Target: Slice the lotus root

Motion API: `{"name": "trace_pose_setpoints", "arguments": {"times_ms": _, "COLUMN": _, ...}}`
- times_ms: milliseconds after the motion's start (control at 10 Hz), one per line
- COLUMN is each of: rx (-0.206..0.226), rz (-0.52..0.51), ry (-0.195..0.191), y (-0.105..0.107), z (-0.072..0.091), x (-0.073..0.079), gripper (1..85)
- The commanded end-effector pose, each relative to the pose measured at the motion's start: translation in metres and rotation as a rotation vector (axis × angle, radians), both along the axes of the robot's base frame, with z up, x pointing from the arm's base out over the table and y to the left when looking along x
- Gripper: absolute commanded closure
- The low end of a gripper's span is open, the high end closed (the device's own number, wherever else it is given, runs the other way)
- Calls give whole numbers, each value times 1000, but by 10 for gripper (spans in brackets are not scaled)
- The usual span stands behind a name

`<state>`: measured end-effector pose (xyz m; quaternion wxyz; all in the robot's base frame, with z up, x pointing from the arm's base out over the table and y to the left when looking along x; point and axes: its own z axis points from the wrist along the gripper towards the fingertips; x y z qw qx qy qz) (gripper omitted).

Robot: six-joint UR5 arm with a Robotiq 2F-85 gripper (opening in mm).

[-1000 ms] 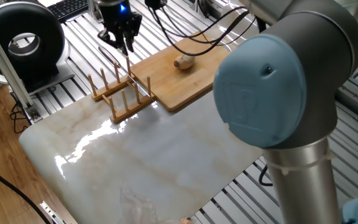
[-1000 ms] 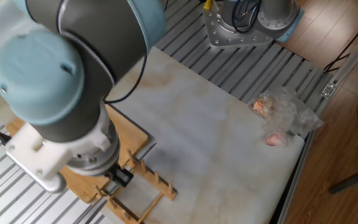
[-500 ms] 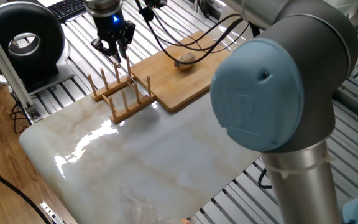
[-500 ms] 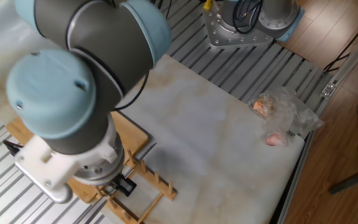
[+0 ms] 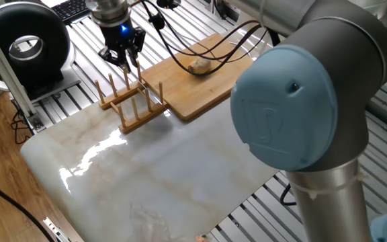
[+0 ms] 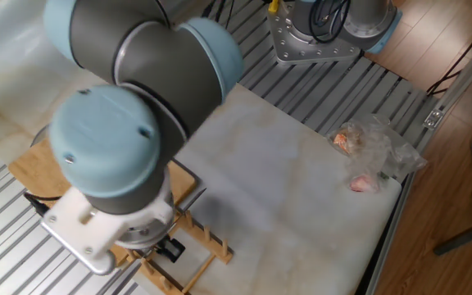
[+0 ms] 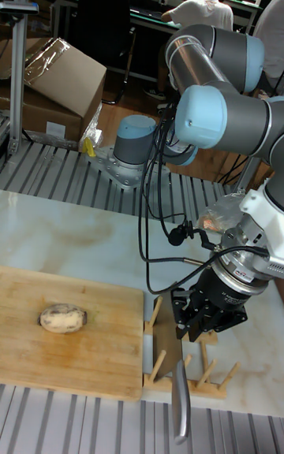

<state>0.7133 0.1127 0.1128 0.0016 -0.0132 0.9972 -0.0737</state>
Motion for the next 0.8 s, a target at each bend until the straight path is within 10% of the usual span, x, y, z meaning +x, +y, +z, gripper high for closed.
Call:
{"name": "trace_pose_setpoints", "arguments": {"times_ms": 0, "rx": -23, "rz": 3, "ry": -31, "y": 4, "z": -7, "x": -1, "gripper": 593}}
{"name": "trace_pose_setpoints", "arguments": {"times_ms": 300, "rx": -33, "rz": 2, "ry": -34, "y": 3, "z": -7, "x": -2, "gripper": 593}}
{"name": "trace_pose_setpoints", "arguments": {"times_ms": 700, "rx": 11, "rz": 90, "ry": 97, "y": 13, "z": -4, "x": -32, "gripper": 620}}
